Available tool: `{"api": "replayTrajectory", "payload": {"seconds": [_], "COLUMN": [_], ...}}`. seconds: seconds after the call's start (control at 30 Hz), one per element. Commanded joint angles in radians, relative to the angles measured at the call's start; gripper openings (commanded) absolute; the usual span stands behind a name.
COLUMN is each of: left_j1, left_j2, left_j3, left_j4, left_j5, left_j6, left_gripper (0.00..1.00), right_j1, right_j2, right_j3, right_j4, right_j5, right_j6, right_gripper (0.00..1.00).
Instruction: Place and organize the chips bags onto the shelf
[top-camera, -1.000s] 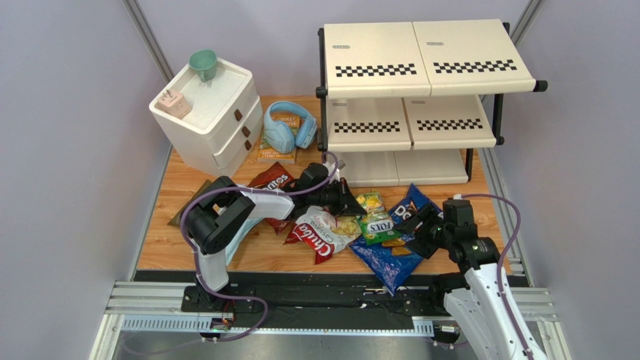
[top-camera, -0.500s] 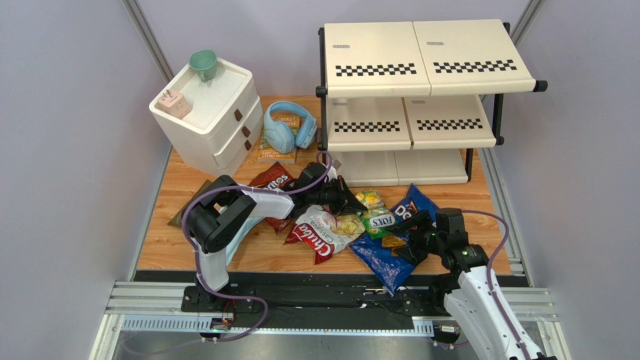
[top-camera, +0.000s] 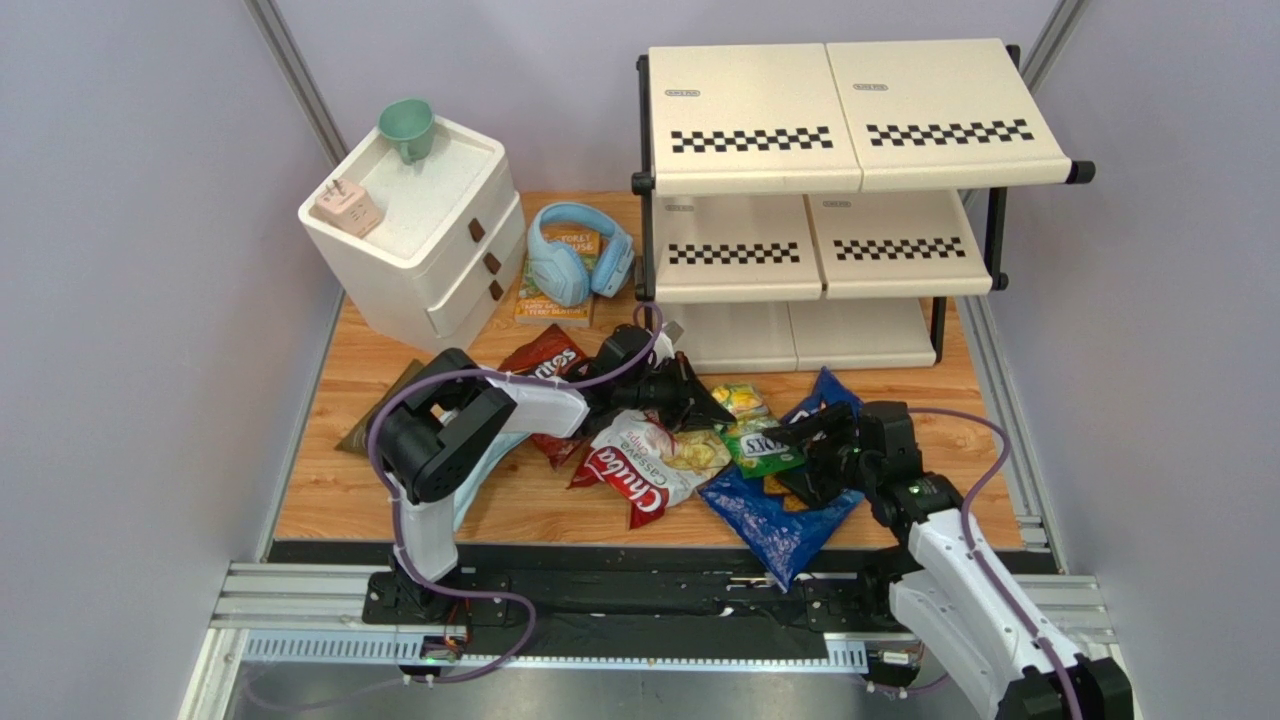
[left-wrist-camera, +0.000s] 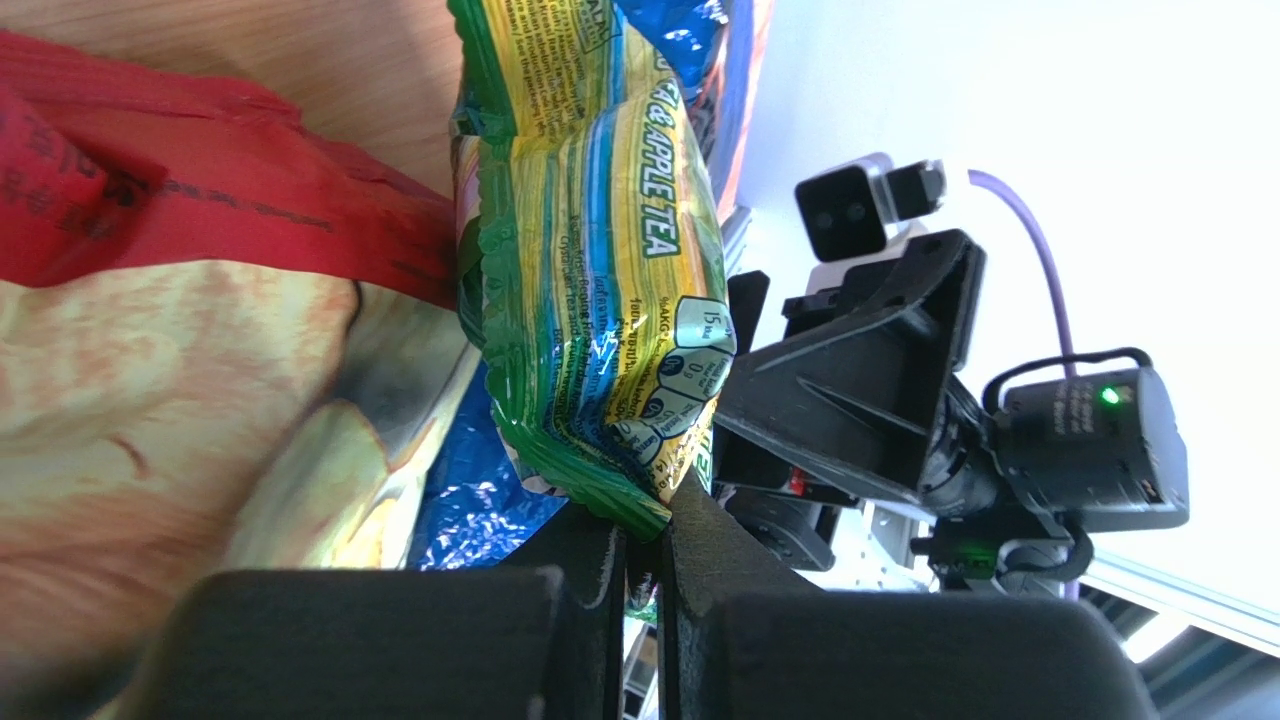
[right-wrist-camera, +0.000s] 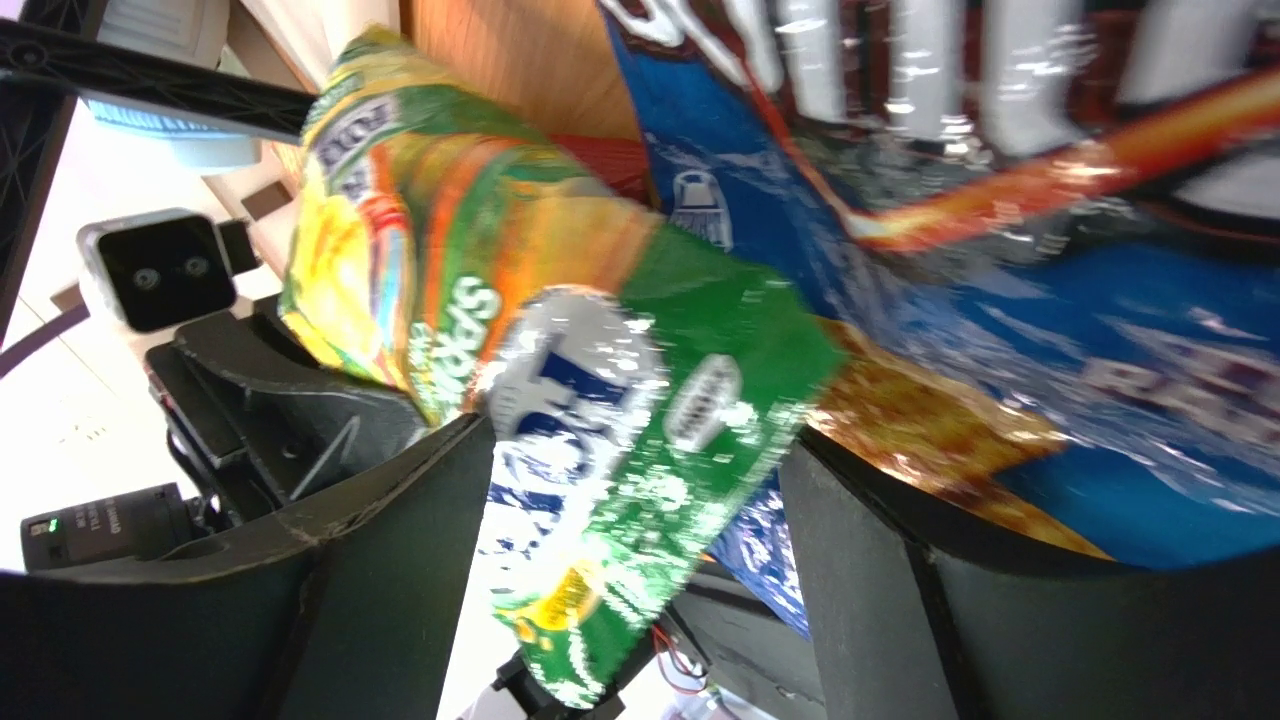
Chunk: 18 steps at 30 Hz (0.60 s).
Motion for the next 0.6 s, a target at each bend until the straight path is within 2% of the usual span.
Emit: {"api": "replayTrajectory", "payload": {"seconds": [0.0, 0.13, 0.4, 0.5, 0.57], "left_j1": [-0.009, -0.009, -0.013, -0.019, -0.024], "left_j2": [0.012, 0.015, 0.037, 0.034, 0.03], "left_j3": [0.028, 0.029, 0.025, 0.032, 0.043], "left_j4": [0.069, 0.075, 0.106, 0.112, 0.114], "left_j5": [0.064, 0.08, 0.107, 0.119, 0.126], "left_j6": [-0.008, -0.011, -0.047, -0.06, -0.068], "left_gripper": [0.0, 0.0, 0.0, 0.0, 0.0], "right_j1": [0.06, 0.124, 0.154, 0.154, 0.154], "right_j2": [0.017, 0.008, -0.003, 0.012, 0.025], "right_j3": [-0.009, -0.027, -0.05, -0.071, -0.078], "right_j4": [0.149, 0.178, 0.195, 0.212, 0.218], "right_j5": [0.057, 0.115, 0.169, 0.177, 0.183], "right_j6": [0.099, 0.152, 0.204, 0.201, 0.199], "right_gripper": [0.76, 0.76, 0.75, 0.73, 0.68]}}
